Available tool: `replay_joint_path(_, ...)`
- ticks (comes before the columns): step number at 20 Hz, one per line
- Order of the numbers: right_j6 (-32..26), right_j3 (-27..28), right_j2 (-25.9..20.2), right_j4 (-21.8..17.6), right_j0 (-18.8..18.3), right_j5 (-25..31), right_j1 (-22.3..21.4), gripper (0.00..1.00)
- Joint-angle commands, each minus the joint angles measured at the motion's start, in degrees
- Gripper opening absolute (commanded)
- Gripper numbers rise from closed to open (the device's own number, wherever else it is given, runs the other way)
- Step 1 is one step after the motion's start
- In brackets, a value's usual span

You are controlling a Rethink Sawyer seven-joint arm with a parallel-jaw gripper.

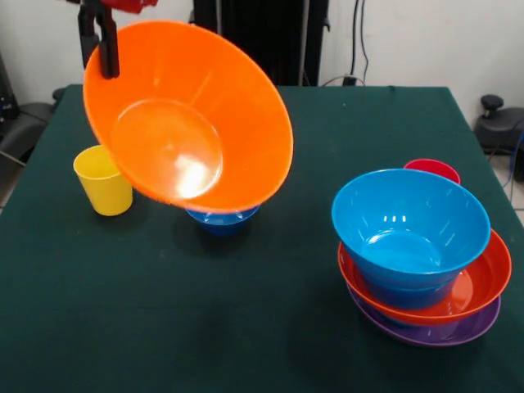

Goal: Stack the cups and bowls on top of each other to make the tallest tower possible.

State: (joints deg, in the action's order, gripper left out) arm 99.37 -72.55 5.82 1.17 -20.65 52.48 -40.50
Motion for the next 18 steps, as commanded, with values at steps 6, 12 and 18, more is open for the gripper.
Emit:
replay_joint_path(6, -3.1, -15.6, -4.1, -0.8, 0.4, 2.8, -9.3, 0.0)
replay_joint_path(12, -1.1, -18.8, -4.5, -0.7, 0.9, -0.1, -10.3, 0.0)
replay_joint_path(18, 1.8, -20.0, -4.6, -1.0, 2.0, -3.3, -9.9, 0.0)
